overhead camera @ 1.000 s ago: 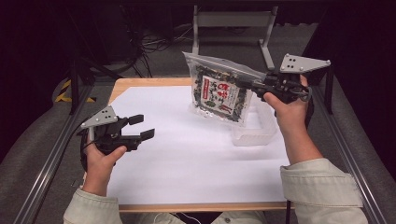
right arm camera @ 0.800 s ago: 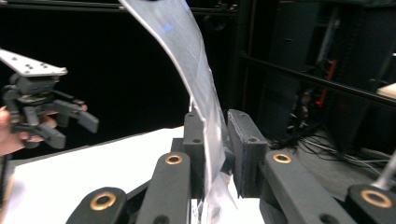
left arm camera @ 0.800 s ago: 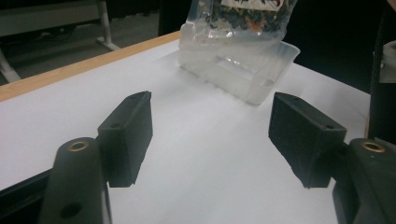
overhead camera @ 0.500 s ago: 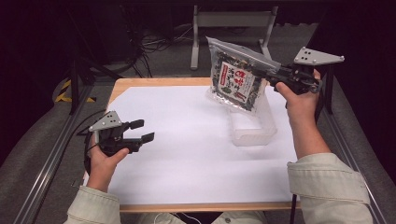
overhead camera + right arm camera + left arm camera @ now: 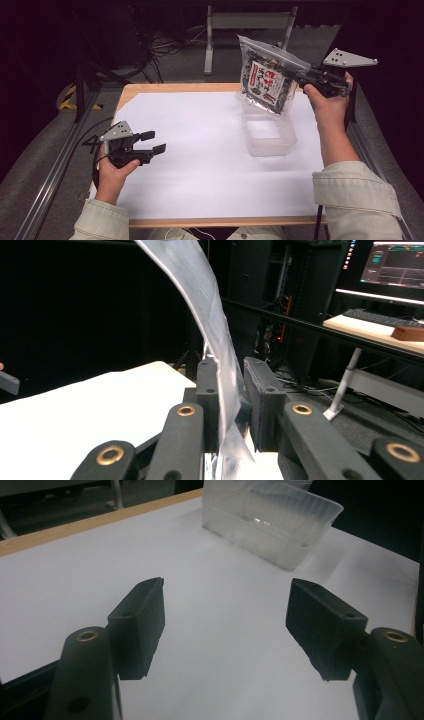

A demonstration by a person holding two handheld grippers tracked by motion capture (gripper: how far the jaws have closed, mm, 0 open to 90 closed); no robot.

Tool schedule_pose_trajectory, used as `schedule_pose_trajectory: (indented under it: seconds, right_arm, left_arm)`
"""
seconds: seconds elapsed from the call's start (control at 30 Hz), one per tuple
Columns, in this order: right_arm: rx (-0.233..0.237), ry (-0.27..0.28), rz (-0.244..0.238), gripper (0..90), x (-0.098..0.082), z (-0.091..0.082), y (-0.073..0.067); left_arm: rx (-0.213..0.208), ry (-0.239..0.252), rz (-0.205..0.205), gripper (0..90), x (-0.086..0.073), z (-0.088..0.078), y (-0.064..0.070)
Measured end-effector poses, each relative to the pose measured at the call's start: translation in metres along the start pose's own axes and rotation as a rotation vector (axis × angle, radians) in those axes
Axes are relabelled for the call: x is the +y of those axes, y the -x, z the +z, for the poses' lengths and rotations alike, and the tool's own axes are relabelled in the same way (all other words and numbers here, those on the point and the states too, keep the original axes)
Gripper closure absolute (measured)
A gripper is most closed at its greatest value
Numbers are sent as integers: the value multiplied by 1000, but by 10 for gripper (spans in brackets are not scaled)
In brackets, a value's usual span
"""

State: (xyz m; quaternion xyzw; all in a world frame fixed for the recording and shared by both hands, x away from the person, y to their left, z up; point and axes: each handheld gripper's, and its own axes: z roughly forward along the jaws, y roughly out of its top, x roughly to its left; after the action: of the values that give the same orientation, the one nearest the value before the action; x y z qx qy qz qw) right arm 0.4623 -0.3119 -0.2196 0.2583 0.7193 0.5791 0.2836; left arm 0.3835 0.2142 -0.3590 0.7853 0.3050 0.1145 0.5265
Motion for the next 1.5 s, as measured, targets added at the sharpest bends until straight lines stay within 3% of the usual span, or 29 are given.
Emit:
schedule_pose_trajectory:
  seconds: [0.3, 0.63, 0.97, 1.03, 1.5]
  right_arm:
    - [-62, -7, 8, 772, -6, -3, 9]
    - [-83, -13, 15, 772, -11, -5, 12]
    - [-58, -13, 30, 771, -29, -3, 12]
    - [-63, -32, 15, 771, -32, -2, 11]
    - [-41, -61, 47, 771, -55, -2, 10]
  left_arm:
    - [-2, -2, 2, 336, 0, 1, 2]
    - [-4, 2, 0, 339, 0, 0, 1]
    - [-2, -2, -5, 338, 0, 0, 1]
    - [-2, -4, 2, 338, 0, 0, 1]
    - [-12, -16, -5, 334, 0, 2, 2]
